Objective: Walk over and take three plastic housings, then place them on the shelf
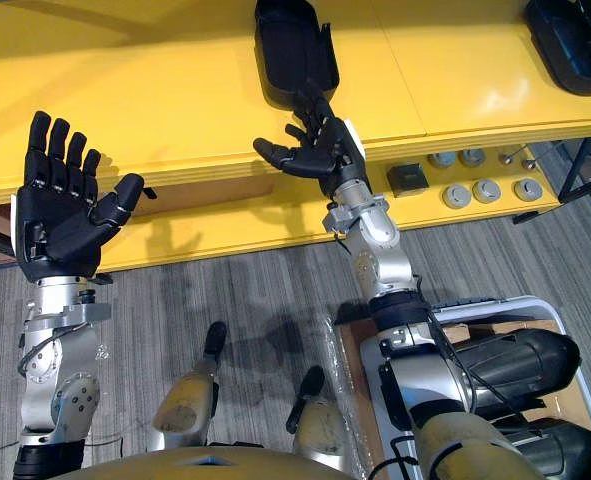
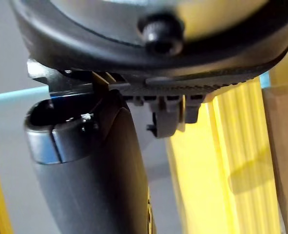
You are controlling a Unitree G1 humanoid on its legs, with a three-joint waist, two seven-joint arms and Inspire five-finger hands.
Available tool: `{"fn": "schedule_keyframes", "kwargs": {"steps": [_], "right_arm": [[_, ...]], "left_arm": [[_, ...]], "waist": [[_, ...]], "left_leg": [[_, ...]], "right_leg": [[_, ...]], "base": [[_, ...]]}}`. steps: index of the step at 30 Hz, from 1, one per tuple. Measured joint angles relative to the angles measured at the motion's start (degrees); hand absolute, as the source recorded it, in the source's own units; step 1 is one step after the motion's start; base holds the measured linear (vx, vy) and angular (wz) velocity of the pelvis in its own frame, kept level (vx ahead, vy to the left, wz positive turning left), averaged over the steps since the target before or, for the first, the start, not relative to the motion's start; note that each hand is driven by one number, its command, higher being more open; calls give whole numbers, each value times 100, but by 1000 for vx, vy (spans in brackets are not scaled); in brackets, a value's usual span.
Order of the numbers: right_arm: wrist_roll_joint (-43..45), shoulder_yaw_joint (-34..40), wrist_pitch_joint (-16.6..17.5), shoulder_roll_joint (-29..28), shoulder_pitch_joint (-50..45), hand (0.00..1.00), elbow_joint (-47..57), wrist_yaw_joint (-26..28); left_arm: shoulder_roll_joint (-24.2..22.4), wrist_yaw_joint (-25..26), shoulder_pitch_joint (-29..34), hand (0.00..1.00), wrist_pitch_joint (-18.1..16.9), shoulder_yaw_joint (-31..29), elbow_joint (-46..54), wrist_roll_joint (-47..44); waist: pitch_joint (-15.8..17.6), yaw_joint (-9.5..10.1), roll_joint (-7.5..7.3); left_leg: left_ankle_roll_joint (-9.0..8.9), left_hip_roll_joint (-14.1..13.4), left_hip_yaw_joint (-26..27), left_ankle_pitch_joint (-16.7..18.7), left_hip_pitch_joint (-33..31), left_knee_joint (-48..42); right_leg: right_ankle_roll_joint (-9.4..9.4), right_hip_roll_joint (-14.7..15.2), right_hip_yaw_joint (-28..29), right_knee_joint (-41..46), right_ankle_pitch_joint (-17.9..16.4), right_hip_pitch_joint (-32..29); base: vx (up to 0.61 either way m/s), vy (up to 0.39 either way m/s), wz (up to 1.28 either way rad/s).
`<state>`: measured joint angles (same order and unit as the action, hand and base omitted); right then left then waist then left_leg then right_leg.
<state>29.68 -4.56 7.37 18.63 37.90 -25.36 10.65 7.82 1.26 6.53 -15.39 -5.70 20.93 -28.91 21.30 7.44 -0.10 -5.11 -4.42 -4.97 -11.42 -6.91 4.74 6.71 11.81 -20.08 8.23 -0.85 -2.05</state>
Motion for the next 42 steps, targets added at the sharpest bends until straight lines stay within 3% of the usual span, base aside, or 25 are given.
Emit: {"fn": "schedule_keyframes", "kwargs": {"steps": [7,14,21,24,26,29,34,37,42], "right_arm": [[-16,124,229,161,396,100,-225,-164],[-16,133,357,164,409,100,-278,-155],[-26,123,316,-310,-1346,100,1845,-130],[-14,105,304,-543,-2160,100,2583,-125],[-11,94,304,-724,-2751,100,2974,-122],[-14,93,305,-968,-3421,100,3344,-217],[-651,97,307,-1436,-4321,100,3894,-938],[-931,185,297,-1552,-4986,100,4172,-1249],[-1359,871,285,-1611,-6173,100,4402,-1586]], "left_arm": [[0,10,-45,100,-6,-96,-2,-22],[0,4,-45,100,-16,-93,-3,-22],[-30,-1,68,100,-73,-70,101,24],[-67,-9,118,100,-84,-39,278,48],[-102,-53,261,100,-114,101,452,63],[-114,-98,369,100,-125,349,460,282],[-193,-227,424,100,-157,949,461,240],[-260,-257,450,100,-189,1492,460,176],[-230,-3,380,100,-214,2306,301,153]], "waist": [[282,11,70],[293,-1,77],[288,-66,69],[228,-169,35],[19,-311,-75],[-270,-347,-199],[-718,-656,-347],[-931,-858,-352],[-1176,-1434,-331]], "left_leg": [[-5,-4,-37,-2,-86,-69],[-9,-4,-59,3,-88,-68],[-7,-12,17,18,45,-41],[0,-31,149,85,187,-2],[0,-33,259,121,193,1],[11,-47,494,212,276,4],[6,-94,1097,397,533,4],[-34,-168,1620,545,693,3],[-191,-309,2546,849,1100,2]], "right_leg": [[-15,18,-6,161,-60,-105],[1,21,-20,183,-86,-108],[-8,18,14,167,-106,-35],[0,-2,130,95,-101,47],[29,-19,223,-56,-57,49],[48,-52,448,-267,51,77],[93,-109,1001,-563,260,78],[83,-200,1512,-625,356,-76],[118,-422,2425,-879,538,-173]], "base": [[-23,-37,2],[5,-29,1],[17,-39,-5],[-9,-35,-20],[3,-17,-25],[52,-6,-41],[63,1,-59],[35,-1,-89],[44,-12,-100]]}}
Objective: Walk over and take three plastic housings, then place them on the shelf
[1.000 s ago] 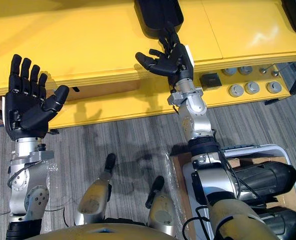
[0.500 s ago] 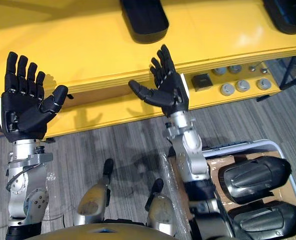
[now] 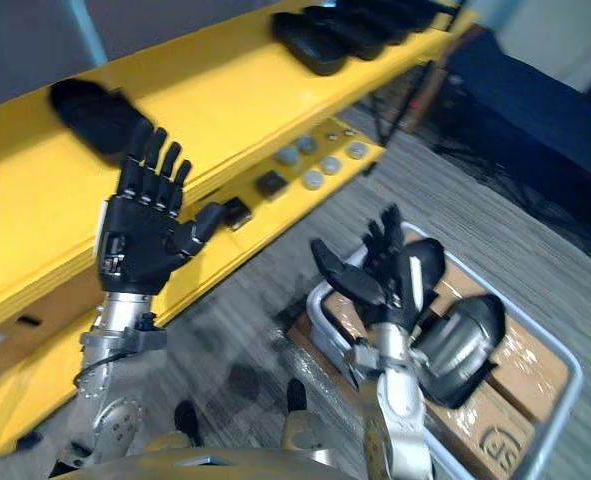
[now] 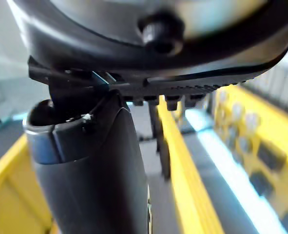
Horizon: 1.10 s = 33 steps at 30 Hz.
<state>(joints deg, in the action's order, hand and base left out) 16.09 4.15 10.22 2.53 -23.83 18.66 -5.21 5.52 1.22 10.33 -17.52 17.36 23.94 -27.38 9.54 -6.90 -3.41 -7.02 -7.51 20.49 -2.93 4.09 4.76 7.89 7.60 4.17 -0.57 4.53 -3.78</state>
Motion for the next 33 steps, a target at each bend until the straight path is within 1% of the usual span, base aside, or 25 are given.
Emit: {"fn": "schedule_keyframes", "kwargs": {"steps": [2,3,4,5,6,7,8,11,14,15,17,18,19,21,22,23,24,25,26,27,28,29,30,32,33], "right_arm": [[8,517,6,2,-508,100,1,-157],[9,619,16,2,-610,100,2,-172],[37,762,53,7,-776,100,4,-177],[123,795,86,25,-892,100,30,-162],[123,792,124,48,-905,100,32,-135],[126,767,167,114,-895,100,20,-42],[143,708,190,181,-907,100,15,48],[289,529,298,154,-911,100,-46,101],[289,8,301,156,-896,100,-114,75],[287,-226,298,154,-854,100,-305,57],[283,-491,298,150,-775,100,-547,10],[281,-565,301,143,-743,100,-608,14],[293,-674,331,105,-671,100,-727,56],[569,-764,402,115,-487,100,-809,275],[664,-780,539,192,-62,100,-1084,446],[692,-896,635,328,570,100,-1466,482],[711,-960,698,397,874,100,-1677,463],[732,-1077,743,494,1383,100,-1988,422],[728,-1238,823,565,1631,100,-2111,305],[724,-1320,847,564,1709,100,-2116,231],[719,-1535,905,543,1788,100,-2120,122],[705,-1693,921,505,1767,100,-2118,86],[683,-1715,918,459,1729,100,-2122,59],[686,-1651,914,439,1608,100,-2123,-95],[698,-1535,911,400,1481,100,-2116,-137]], "left_arm": [[5,315,-243,100,-9,261,-347,29],[7,394,-290,100,-8,296,-429,53],[6,590,-370,100,-8,310,-563,79],[-2,822,-384,100,-8,306,-618,77],[-1,941,-376,100,-8,297,-620,77],[13,1194,-372,100,-2,292,-622,79],[10,1375,-332,100,16,291,-624,79],[-11,1302,-262,100,27,260,-608,77],[-8,1055,-35,100,27,70,-568,40],[-9,987,-24,100,25,71,-568,-22],[-11,874,-22,100,-10,80,-565,-28],[-10,845,-21,100,-12,82,-554,-28],[-7,802,-22,100,-15,106,-509,-20],[66,799,-21,100,-25,164,-360,24],[133,789,-118,100,-29,147,-313,104],[138,757,-270,100,-14,32,-380,110],[150,754,-355,100,-1,-13,-458,127],[184,746,-460,100,8,-47,-573,127],[190,715,-465,100,20,-110,-606,124],[188,676,-445,100,26,-155,-607,114],[192,570,-358,100,24,-260,-592,96],[211,446,-278,100,37,-309,-595,33],[233,292,-263,100,73,-304,-599,-70],[219,16,-264,100,184,-195,-600,-164],[230,-149,-287,100,186,-55,-589,-166]], "waist": [[-84,-273,55],[-92,-346,69],[-102,-469,78],[-128,-468,126],[-152,-443,178],[-145,-428,279],[-165,-445,375],[-154,-446,428],[-160,-288,458],[-139,-197,484],[-89,-52,506],[-38,-31,513],[80,33,493],[220,152,384],[290,242,330],[390,290,437],[380,326,384],[433,439,398],[494,573,421],[514,640,452],[522,731,467],[509,751,414],[512,773,388],[482,790,468],[464,810,439]], "left_leg": [[-66,-98,405,202,120,-175],[-84,-129,476,285,133,-266],[-101,-182,450,528,101,-585],[-35,-233,-135,968,-35,-1062],[-27,-242,-508,1205,-117,-1273],[-66,-233,-1115,1610,-173,-1615],[-64,-208,-1445,1863,-170,-1834],[20,-133,-1429,2081,-272,-2151],[94,-18,-1525,2147,-543,-2405],[114,0,-1622,2181,-680,-2594],[134,2,-1690,2239,-776,-2832],[150,-1,-1697,2273,-778,-2906],[182,-2,-1641,2349,-781,-3072],[305,44,-1518,2465,-946,-3445],[450,-15,-1357,2374,-1135,-3494],[502,-194,-1161,2156,-1370,-3435],[516,-223,-1117,2008,-1435,-3334],[540,-239,-1068,1662,-1462,-3007],[503,-259,-1070,1319,-1451,-2628],[469,-284,-1077,1173,-1451,-2474],[390,-319,-1101,913,-1456,-2210],[283,-318,-1149,740,-1484,-2083],[204,-294,-1189,671,-1542,-2074],[136,-323,-1479,588,-1603,-1863],[56,-471,-1482,441,-1602,-1692]], "right_leg": [[12,-134,431,-56,50,-51],[22,-178,551,-52,56,-73],[6,-270,807,-34,83,-139],[-25,-439,1180,-2,131,-267],[-33,-545,1389,8,156,-338],[-9,-698,1764,16,175,-394],[6,-787,1999,53,181,-425],[47,-776,2118,71,206,-448],[89,-668,2051,174,194,-608],[98,-651,1941,285,180,-667],[105,-670,1870,474,184,-740],[110,-675,1853,538,187,-738],[155,-669,1852,659,214,-743],[338,-620,1759,625,416,-801],[511,-621,1639,87,1211,-881],[-47,-614,1056,657,895,-1095],[-275,-596,723,1441,244,-1281],[-384,-480,308,2723,-468,-1459],[-417,-282,49,3533,-792,-1404],[-439,-205,-4,3788,-877,-1307],[-437,-50,-42,3921,-947,-1023],[-370,85,-43,3657,-858,-619],[-257,26,-23,3240,-1018,-429],[-152,-102,-33,2628,-1102,-307],[-185,-141,24,2087,-1258,-88]], "base": [[91,-23,-102],[105,-43,-102],[86,-45,-136],[83,-60,-157],[38,-28,-186],[27,70,-171],[14,120,-143],[-18,133,-36],[-51,115,18],[-42,64,30],[-53,51,19],[-99,67,-4],[-162,84,-27],[-243,68,-48],[-437,15,-75],[-452,30,-72],[-356,36,-52],[-223,40,-22],[-261,-31,-17],[-299,-128,-8],[-286,-236,-1],[-222,-247,-3],[-194,-221,-2],[-193,-202,-41],[-217,-267,-77]]}}
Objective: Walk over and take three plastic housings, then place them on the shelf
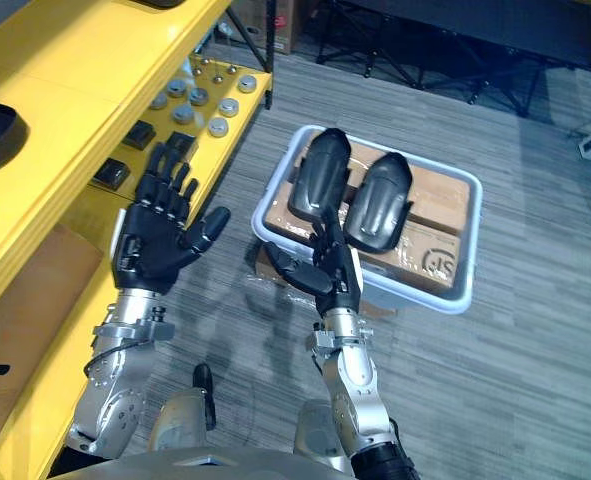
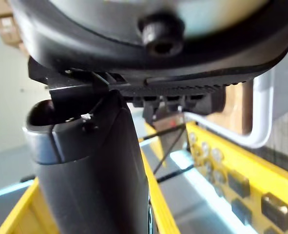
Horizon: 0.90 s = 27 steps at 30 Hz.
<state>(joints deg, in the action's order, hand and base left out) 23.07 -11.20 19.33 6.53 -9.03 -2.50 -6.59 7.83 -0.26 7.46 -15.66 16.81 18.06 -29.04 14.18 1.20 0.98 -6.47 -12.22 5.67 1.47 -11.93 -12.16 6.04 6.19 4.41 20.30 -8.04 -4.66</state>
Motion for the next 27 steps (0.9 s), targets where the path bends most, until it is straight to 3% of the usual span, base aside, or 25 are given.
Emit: {"fn": "schedule_keyframes", "kwargs": {"steps": [2,3,5,6,8,12,13,14,16,17,23,27], "right_arm": [[39,295,-64,-92,-253,100,-8,79],[43,513,-107,-54,-337,100,2,148],[108,907,-122,32,-726,100,3,169],[166,1006,-122,61,-861,100,3,175],[465,1311,-126,103,-1214,100,8,209],[570,1319,-171,122,-1250,100,8,214],[663,1317,-172,124,-1244,100,9,213],[668,1317,-175,84,-1241,100,9,197],[652,1317,-331,22,-1182,100,-14,79],[655,1318,-412,-7,-1060,100,-161,53],[657,1631,-554,2,-283,100,-752,97],[644,2213,-383,580,1106,100,-1109,-177]], "left_arm": [[94,-81,-63,100,109,135,-63,-147],[35,-54,-40,100,146,205,-230,-336],[-80,-2,24,100,265,400,-494,-456],[-113,11,60,100,301,443,-547,-452],[-183,16,231,100,364,510,-572,-456],[-221,159,231,100,374,479,-591,-400],[-229,178,234,100,441,461,-626,-403],[-223,164,241,100,493,464,-630,-398],[-218,101,255,100,627,402,-621,-285],[-174,62,267,100,734,316,-622,-127],[196,11,194,100,887,112,-615,541],[244,23,-39,100,978,43,-615,537]], "waist": [[-73,-105,-255],[-45,-259,-59],[-68,-525,116],[-77,-564,140],[-107,-675,201],[-156,-573,280],[-165,-531,287],[-238,-519,392],[-259,-486,383],[-266,-449,337],[-213,-303,91],[92,-273,0]], "left_leg": [[-183,-48,284,-143,-97,-99],[-205,-256,263,-162,-109,-134],[-212,-424,172,-204,-23,-141],[-193,-455,142,-209,24,-132],[37,-475,78,-161,179,27],[93,-187,-203,-78,203,127],[50,-53,-317,-30,187,104],[-9,55,-315,-23,150,109],[-56,212,-292,-44,99,136],[-111,279,-281,-76,56,136],[-126,316,-374,-158,-204,136],[-113,354,-595,-278,-418,136]], "right_leg": [[172,44,-198,-595,-319,25],[69,-144,-216,-899,-166,156],[-36,-366,-217,-965,-73,280],[-37,-416,-194,-929,-73,284],[-156,-498,-92,-940,-69,182],[-193,-306,-91,-1039,70,22],[-119,-199,-105,-1140,118,23],[-55,-89,-105,-1171,156,0],[64,80,-108,-1229,249,-38],[145,150,-101,-1307,311,-43],[213,196,-367,-1772,728,2],[226,197,-588,-1865,862,-27]], "base": [[-197,-309,-88],[-150,-230,-62],[-100,-172,-20],[-102,-164,-24],[-135,-100,-40],[-67,33,-40],[-22,138,-20],[-3,144,-10],[42,139,5],[51,115,4],[33,27,4],[-80,9,22]]}}
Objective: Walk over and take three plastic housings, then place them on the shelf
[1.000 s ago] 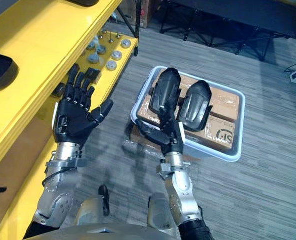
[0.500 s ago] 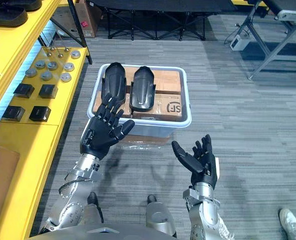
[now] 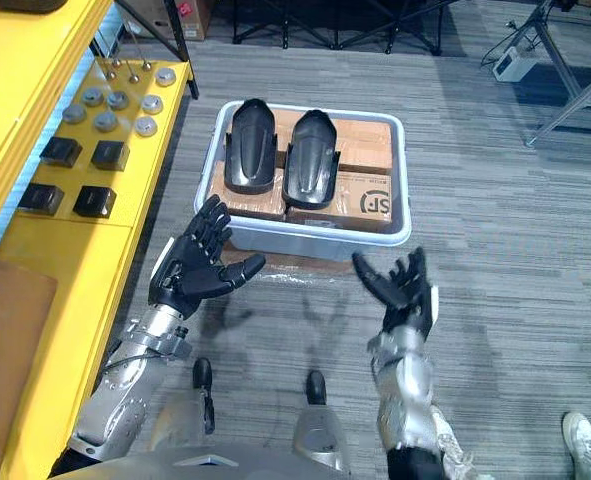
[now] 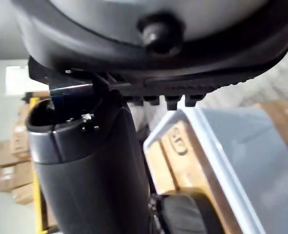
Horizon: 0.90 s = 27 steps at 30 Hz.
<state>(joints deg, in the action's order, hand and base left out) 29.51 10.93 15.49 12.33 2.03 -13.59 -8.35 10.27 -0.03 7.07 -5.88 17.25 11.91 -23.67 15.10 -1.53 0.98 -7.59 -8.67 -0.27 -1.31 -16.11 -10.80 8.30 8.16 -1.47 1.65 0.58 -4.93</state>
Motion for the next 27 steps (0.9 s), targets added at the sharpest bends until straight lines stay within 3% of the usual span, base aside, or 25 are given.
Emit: {"fn": "schedule_keyframes", "kwargs": {"steps": [3,4,8,11,17,21,27], "right_arm": [[18,110,143,614,1245,100,-477,-359],[18,130,157,1021,1871,100,-853,-435],[40,-110,141,2347,3610,100,-2526,-453],[246,-594,-35,3030,4515,100,-3748,-453],[335,-1105,-519,3556,5566,100,-4998,-732],[213,-1467,-1041,3917,6116,100,-5412,-785],[8,-1616,-1364,4315,6466,100,-5542,-566]], "left_arm": [[105,9,-218,100,0,28,-8,-1],[172,15,-343,100,0,82,-12,1],[218,15,-507,100,-7,166,-114,-18],[202,68,-737,100,-23,279,-571,-60],[77,315,-1108,100,-114,502,-1276,-153],[-81,447,-1277,100,-303,637,-1683,-305],[-91,604,-1391,100,-400,798,-2013,-361]], "waist": [[270,138,-24],[500,187,17],[771,379,270],[880,551,488],[1056,772,832],[1176,943,1048],[1290,1024,1141]], "left_leg": [[-39,5,-55,-50,-175,36],[-31,28,-109,-142,-191,98],[-30,65,-335,-562,-505,415],[-3,111,-477,-747,-608,630],[45,211,-626,-895,-950,704],[90,272,-663,-930,-1159,687],[102,308,-755,-926,-1447,492]], "right_leg": [[-17,-10,-10,-94,123,-198],[-45,-11,-39,-99,154,-216],[-24,-19,-254,-102,305,-562],[-13,4,-402,-108,346,-677],[14,83,-603,-35,362,-977],[15,156,-797,146,360,-1242],[32,219,-888,386,310,-1506]], "base": [[-195,22,-4],[-172,12,12],[-112,-3,19],[-18,-9,22],[-4,2,15],[-17,4,4],[-39,5,5]]}}
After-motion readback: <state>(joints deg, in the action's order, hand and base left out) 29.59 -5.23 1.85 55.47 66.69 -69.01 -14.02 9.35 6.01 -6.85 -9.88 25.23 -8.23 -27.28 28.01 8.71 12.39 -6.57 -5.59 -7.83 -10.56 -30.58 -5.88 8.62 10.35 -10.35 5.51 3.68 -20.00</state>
